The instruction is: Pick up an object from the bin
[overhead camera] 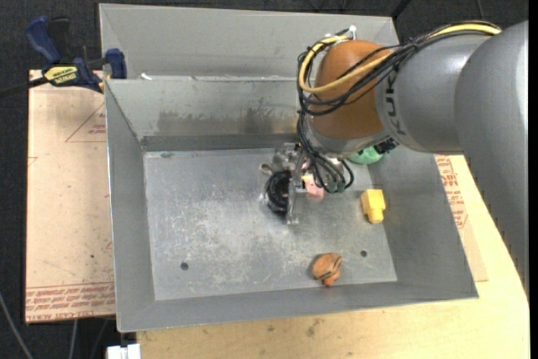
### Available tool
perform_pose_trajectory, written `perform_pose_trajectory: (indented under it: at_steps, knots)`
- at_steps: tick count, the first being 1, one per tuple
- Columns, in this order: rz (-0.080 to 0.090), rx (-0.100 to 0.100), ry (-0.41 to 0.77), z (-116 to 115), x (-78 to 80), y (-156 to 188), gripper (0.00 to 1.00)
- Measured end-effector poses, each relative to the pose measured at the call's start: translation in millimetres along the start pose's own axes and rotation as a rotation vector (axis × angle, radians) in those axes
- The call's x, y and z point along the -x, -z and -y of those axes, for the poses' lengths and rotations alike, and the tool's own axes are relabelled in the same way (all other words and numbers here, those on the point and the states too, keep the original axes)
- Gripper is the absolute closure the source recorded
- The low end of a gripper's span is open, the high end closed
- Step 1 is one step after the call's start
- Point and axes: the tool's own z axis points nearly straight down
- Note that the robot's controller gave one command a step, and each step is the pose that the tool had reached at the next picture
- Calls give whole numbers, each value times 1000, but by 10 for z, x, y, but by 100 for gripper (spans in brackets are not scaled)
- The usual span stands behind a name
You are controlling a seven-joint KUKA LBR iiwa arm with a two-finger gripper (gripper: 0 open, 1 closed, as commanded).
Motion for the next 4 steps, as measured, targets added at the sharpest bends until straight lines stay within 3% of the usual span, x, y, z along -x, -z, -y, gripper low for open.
perform_pose_trajectory:
  at_steps: [4]
  knots:
    - [0, 0, 0, 1, 0, 0, 100]
